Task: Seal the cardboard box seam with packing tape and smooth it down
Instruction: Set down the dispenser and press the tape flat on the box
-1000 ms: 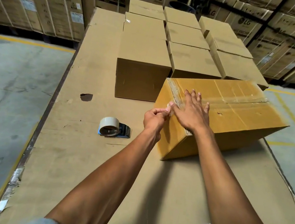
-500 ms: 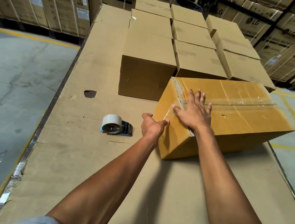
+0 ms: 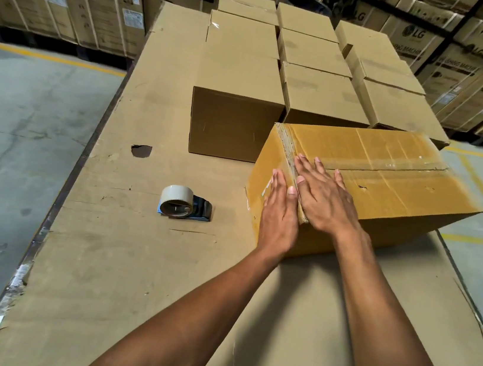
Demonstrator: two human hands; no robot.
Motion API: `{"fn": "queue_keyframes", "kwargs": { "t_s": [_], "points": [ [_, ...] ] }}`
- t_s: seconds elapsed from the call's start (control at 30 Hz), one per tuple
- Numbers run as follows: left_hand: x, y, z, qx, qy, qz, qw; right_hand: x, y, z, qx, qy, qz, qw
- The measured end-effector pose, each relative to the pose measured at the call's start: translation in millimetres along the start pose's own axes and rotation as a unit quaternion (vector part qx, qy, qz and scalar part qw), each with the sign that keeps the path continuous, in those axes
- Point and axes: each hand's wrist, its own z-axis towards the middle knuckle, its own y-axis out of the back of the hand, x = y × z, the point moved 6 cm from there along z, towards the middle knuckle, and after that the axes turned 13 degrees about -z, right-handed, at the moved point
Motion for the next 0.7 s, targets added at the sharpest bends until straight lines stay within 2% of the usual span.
{"fn": "queue_keyframes", "kwargs": {
  "t_s": [0.17, 0.23, 0.37, 0.7],
  "points": [
    [16, 5, -5, 0.008, 0.064, 0.031, 0.997, -5, 0, 0, 0.005, -0.019, -0.014, 1.0],
    [13, 9, -4, -0.004, 0.047, 0.029, 0.998, -5, -3, -2, 0.007, -0.01, -0.013, 1.0],
    [-15, 2, 2, -0.014, -0.043, -0.004, 0.999, 2, 0, -4, -0.006, 0.042, -0.012, 0.999],
    [-8, 2, 0, -0.018, 0.004, 0.035, 0.999, 4, -3, 2, 0.022, -0.008, -0.007, 1.0]
  ]
}}
